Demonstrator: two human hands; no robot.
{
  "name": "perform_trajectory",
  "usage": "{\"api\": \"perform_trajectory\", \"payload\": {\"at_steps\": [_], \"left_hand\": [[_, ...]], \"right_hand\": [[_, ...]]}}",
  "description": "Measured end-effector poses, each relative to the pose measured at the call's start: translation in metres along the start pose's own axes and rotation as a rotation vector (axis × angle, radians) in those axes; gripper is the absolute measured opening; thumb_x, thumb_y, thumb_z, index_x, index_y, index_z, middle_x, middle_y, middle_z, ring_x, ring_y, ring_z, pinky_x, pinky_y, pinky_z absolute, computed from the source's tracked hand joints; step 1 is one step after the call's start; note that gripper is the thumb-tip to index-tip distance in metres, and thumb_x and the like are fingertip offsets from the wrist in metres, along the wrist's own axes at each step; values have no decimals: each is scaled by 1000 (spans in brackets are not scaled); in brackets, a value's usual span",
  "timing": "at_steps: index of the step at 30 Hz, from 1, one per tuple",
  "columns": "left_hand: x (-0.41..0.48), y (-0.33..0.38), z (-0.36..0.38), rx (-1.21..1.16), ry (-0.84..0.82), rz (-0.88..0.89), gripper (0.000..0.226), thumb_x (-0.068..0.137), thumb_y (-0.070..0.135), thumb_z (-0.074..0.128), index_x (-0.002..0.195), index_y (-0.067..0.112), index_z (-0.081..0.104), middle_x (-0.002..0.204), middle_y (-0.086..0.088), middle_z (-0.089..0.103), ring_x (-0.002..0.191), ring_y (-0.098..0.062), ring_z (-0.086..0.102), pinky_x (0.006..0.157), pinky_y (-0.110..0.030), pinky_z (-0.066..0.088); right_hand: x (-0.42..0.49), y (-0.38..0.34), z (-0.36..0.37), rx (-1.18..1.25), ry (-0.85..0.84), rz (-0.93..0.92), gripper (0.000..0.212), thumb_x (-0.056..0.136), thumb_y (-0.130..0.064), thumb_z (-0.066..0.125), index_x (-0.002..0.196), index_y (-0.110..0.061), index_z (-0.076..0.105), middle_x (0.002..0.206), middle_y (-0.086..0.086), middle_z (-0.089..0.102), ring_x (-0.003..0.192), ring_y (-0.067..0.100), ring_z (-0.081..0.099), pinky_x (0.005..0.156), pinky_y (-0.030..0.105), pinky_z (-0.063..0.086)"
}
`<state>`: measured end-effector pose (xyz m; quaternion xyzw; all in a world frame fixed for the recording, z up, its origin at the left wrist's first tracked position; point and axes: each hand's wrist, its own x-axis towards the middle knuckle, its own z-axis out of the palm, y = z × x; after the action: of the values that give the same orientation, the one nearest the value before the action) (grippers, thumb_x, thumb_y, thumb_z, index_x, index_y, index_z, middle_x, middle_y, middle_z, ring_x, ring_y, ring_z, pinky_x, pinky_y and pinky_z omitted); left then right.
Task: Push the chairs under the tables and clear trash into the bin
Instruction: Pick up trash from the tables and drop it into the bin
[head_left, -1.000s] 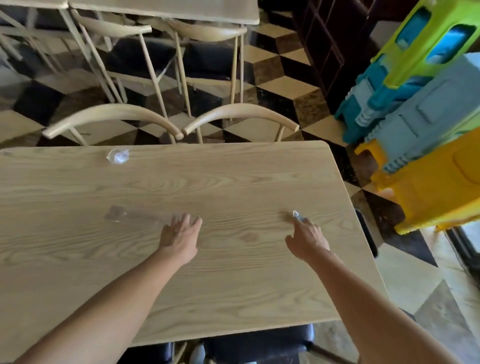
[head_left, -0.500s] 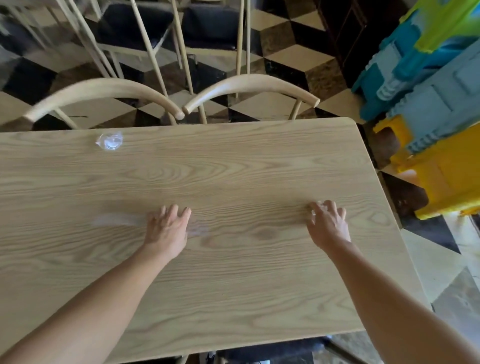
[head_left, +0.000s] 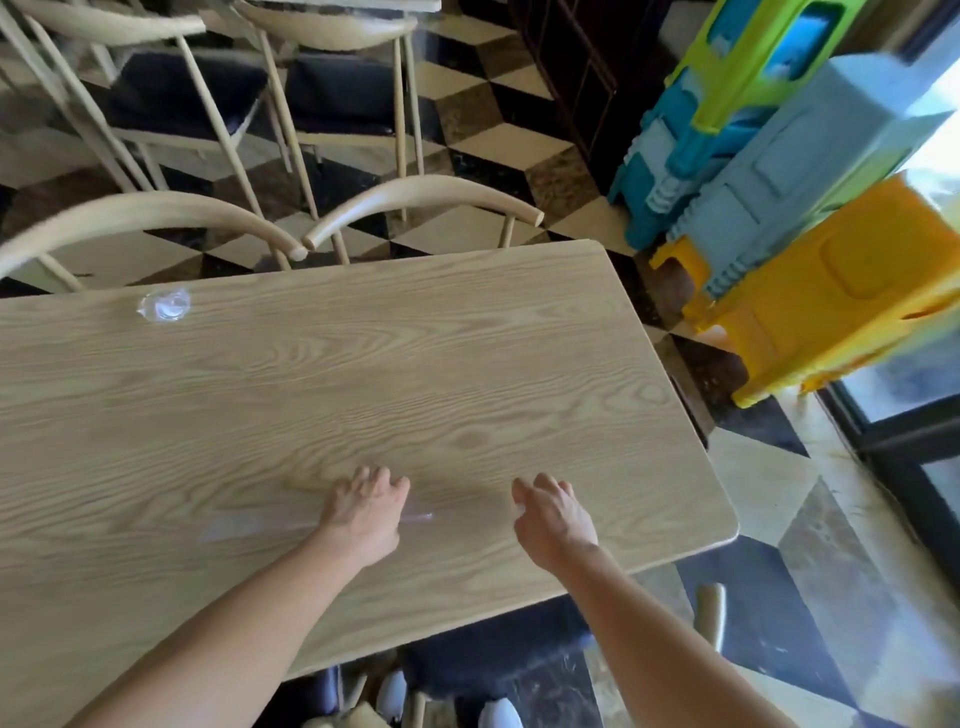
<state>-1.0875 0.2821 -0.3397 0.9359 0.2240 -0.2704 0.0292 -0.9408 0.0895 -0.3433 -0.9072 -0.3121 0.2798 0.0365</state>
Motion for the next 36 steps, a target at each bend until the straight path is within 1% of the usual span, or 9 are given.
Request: {"api": "perform_trajectory", "payload": {"at_steps": [3,8,14,21,24,26,30,34,36], "left_hand": [[-22,22,-20,36,25,-19,36,92,25,56,128,21,49,127,-4,53,123,-27,49,94,-42,44],[-71,84,-57,65,101,-12,33,92,26,54,125,22,49,127,-4,53,121,-26,50,95,-40,45],[-143,208,-89,99,178,44,37,89,27,58,125,20,50,126,-5,55,121,-28,51,91,-41,47],[-202,400,-96,162,210,321,32,90,26,53,122,19,54,127,-9,55,123,-32,50,96,-43,45],[-209,462,-99,275,223,465,31,92,25,55,122,17,52,125,-11,55,119,-33,52,94,-46,48],[-211,493,-102,316,234,547,33,93,25,53,125,16,51,126,-12,55,118,-34,52,94,-46,48],[-205,540,-111,454,247,748,37,95,25,54,130,15,50,124,-15,53,116,-35,51,91,-48,45],[-172,573,-123,543,264,813,38,94,26,57,130,15,51,123,-15,53,113,-34,52,87,-45,47],[-145,587,-132,537,265,805,37,94,27,57,129,16,50,123,-14,53,114,-34,52,83,-45,47]], "right_hand": [[-35,19,-13,11,14,18,23,93,-11,49,114,-19,54,117,6,54,111,30,52,78,35,46],[-104,72,-44,67,90,52,24,92,-13,49,115,-18,54,117,8,52,104,32,56,72,35,44],[-209,174,-66,149,231,23,29,92,-15,54,120,-15,58,120,12,51,109,37,58,84,38,49],[-335,314,-68,191,307,175,28,94,-22,57,122,-17,56,117,11,46,107,35,58,77,31,43],[-374,363,-72,192,361,247,25,96,-27,58,119,-18,59,112,8,47,102,33,59,81,36,52],[-391,389,-74,191,395,297,24,98,-27,57,120,-18,60,107,4,44,96,29,57,78,35,53],[-400,429,-76,194,425,339,27,100,-24,57,127,-20,58,109,1,42,85,20,48,60,20,38],[-382,460,-80,225,422,379,28,101,-22,53,128,-22,59,117,3,48,90,19,51,69,26,50],[-363,475,-86,221,397,392,28,100,-21,52,128,-23,59,118,4,49,96,23,55,70,29,49]]}}
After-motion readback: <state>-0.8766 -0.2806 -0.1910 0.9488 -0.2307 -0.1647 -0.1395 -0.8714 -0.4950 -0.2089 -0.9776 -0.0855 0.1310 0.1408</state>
